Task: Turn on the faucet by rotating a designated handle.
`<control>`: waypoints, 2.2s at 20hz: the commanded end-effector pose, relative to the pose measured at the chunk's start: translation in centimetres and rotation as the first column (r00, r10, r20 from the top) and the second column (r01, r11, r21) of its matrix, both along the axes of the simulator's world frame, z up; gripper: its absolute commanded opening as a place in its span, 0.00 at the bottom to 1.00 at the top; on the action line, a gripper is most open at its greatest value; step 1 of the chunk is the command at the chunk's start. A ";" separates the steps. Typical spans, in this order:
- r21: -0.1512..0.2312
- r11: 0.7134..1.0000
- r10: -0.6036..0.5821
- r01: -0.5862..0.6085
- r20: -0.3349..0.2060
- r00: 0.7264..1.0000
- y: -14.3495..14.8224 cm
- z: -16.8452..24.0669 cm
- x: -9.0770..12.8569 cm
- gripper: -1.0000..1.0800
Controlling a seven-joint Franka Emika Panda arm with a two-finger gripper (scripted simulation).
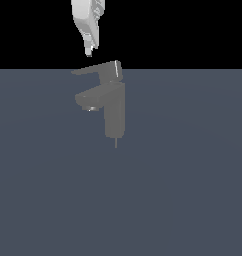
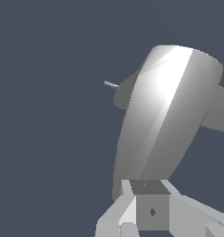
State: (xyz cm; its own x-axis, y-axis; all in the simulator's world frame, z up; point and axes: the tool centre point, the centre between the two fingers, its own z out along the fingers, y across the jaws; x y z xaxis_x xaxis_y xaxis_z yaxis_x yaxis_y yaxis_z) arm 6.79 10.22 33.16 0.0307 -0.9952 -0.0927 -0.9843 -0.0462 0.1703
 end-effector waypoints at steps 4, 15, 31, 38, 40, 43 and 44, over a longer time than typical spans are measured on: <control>-0.039 0.991 -0.126 0.126 -0.015 0.992 0.9 -2.9 1.9 0.00; -0.087 0.961 -0.263 0.261 -0.023 0.964 2.0 -6.5 3.9 0.00; -0.093 0.957 -0.277 0.274 -0.023 0.961 2.6 -6.6 2.5 0.00; -0.093 0.957 -0.277 0.274 -0.023 0.961 3.1 -6.2 0.9 0.00; -0.093 0.957 -0.277 0.274 -0.023 0.961 3.2 -6.1 0.4 0.00; -0.093 0.957 -0.277 0.274 -0.023 0.961 3.4 -6.0 -0.4 0.00; -0.093 0.957 -0.277 0.274 -0.023 0.961 3.5 -5.9 -0.6 0.00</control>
State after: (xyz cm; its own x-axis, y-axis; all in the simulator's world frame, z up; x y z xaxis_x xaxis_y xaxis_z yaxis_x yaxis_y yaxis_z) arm 6.75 13.78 27.08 -0.2462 -0.9692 -0.0038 -0.9514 0.2409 0.1919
